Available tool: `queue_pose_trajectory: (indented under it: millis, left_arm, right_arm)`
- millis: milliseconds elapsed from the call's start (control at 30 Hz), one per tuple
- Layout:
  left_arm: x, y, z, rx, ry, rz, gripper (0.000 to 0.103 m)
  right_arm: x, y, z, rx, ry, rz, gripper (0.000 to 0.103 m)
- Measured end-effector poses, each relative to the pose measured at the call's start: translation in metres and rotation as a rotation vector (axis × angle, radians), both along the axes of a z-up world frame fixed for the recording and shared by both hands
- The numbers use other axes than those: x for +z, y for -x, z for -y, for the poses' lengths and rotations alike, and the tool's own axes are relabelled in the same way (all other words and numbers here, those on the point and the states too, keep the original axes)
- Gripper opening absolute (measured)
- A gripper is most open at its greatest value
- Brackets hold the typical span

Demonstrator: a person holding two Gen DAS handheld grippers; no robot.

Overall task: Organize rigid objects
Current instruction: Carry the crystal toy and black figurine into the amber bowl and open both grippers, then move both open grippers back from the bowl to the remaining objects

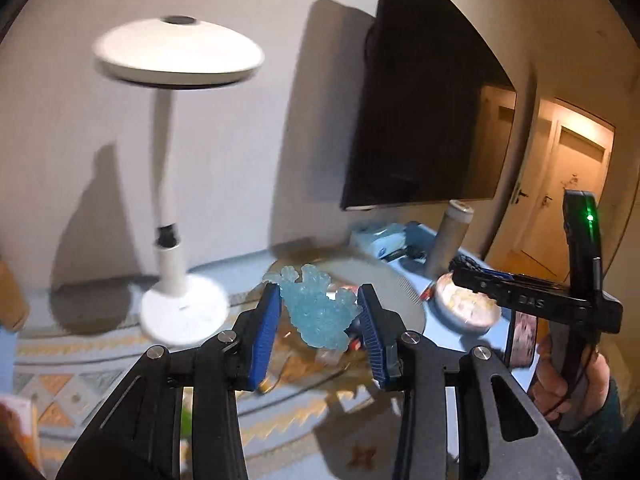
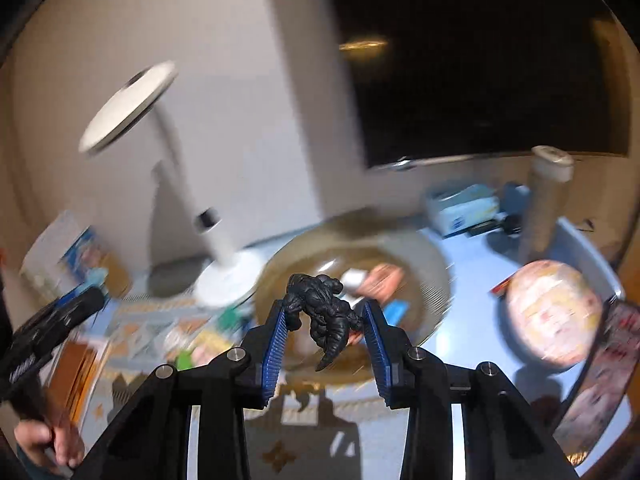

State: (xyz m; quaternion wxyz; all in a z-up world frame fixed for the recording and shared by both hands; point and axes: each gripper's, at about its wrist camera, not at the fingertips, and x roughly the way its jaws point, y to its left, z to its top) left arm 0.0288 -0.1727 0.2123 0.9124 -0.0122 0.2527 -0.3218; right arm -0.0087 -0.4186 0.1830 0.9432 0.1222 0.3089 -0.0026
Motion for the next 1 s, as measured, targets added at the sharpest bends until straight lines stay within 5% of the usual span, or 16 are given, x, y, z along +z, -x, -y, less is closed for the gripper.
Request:
queue_pose_trajectory:
  millis: [167, 333, 533, 667, 833, 1000]
  left_arm:
    - [-0.033, -0.049, 0.049, -0.021, -0.012, -0.094, 0.036]
    - [-0.095, -0.08, 0.076, -0.035, -0.047, -0.23, 0.036]
    - [-0.128, -0.101, 0.093, -0.052, -0.056, -0.294, 0.04]
    - [-0.116, -0.106, 0.09, -0.012, -0.04, -0.268, 0.075]
    - [-0.083, -0.091, 0.062, -0.009, 0.054, -0.246, 0.075]
    - [-0.044, -0.049, 0.027, -0.015, 0.096, -0.197, 0.076]
  right_arm:
    - [-0.014, -0.041, 0.023, -0.084, 0.03, -0.063, 0.037]
    - [-0.065, -0.074, 0.034, -0.086, 0.026, -0.197, 0.037]
    - [-0.101, -0.089, 0.044, -0.135, 0.049, -0.272, 0.038]
    - [-0.096, -0.088, 0.052, -0.173, 0.035, -0.249, 0.059]
    - [-0.062, -0.063, 0.056, -0.215, 0.002, -0.153, 0.062]
    - [-0.037, -0.04, 0.033, -0.131, -0.064, -0.111, 0.063]
